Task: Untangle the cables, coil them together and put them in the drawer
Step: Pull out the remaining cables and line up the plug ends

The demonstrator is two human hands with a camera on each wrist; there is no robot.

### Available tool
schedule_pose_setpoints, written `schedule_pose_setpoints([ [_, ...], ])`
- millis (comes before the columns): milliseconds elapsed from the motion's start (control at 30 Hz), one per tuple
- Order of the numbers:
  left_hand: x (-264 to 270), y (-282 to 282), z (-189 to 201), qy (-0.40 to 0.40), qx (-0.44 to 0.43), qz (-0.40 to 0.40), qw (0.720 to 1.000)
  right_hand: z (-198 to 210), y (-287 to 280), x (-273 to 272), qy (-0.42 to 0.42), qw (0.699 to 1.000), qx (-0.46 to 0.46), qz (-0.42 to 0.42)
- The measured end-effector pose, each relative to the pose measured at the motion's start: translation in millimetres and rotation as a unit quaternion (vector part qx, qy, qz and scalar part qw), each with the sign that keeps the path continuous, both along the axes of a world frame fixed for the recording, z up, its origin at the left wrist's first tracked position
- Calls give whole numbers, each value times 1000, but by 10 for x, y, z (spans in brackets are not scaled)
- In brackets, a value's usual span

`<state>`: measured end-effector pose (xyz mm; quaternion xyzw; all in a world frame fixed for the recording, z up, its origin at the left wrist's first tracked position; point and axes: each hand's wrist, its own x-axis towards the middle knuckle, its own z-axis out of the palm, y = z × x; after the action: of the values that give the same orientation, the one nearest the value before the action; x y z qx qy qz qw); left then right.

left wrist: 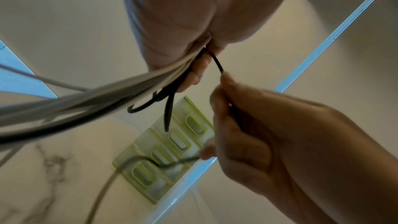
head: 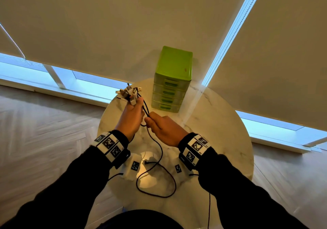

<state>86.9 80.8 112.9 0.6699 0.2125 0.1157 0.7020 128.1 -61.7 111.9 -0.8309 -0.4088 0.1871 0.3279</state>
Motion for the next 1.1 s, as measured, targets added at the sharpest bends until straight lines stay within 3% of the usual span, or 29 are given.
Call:
schedule_pose_setpoints([
  [133, 34, 109, 50, -40, -21, 65, 997, -86, -194, 26, 16, 999, -27, 23],
  [267, 72, 393, 177, -91, -188, 155, 966, -439, -476, -16, 58, 992, -113, 16],
  [367, 60, 614, 299, -126, -232, 168, 950, -709, -710, -89, 120, 986, -116, -19],
  [467, 34, 595, 300, -130, -168, 150, 966, -806, -776, 39, 138, 974, -169, -63],
  [567, -11, 315, 240, -118, -44, 68, 990, -728, -670, 347, 39, 952, -255, -163],
  [633, -41, 107, 122, -78, 47, -14, 996, -534, -520, 489, 9, 948, -224, -227],
  [733, -109, -110, -51, -2, 97, -75, 992, -177, -256, 534, -34, 961, -75, -263],
  [800, -120, -197, -97, 19, 61, -72, 995, 19, -112, 431, -61, 970, 22, -235],
  [867, -116, -265, -59, 14, 18, -68, 997, 149, -15, 297, -82, 978, 61, -184],
  [1000, -56, -267, -25, -9, -95, -58, 994, 181, 65, 134, -107, 992, 32, -66],
  [1100, -18, -231, -4, -27, -125, -33, 991, 172, 98, 66, -106, 994, 20, -8],
])
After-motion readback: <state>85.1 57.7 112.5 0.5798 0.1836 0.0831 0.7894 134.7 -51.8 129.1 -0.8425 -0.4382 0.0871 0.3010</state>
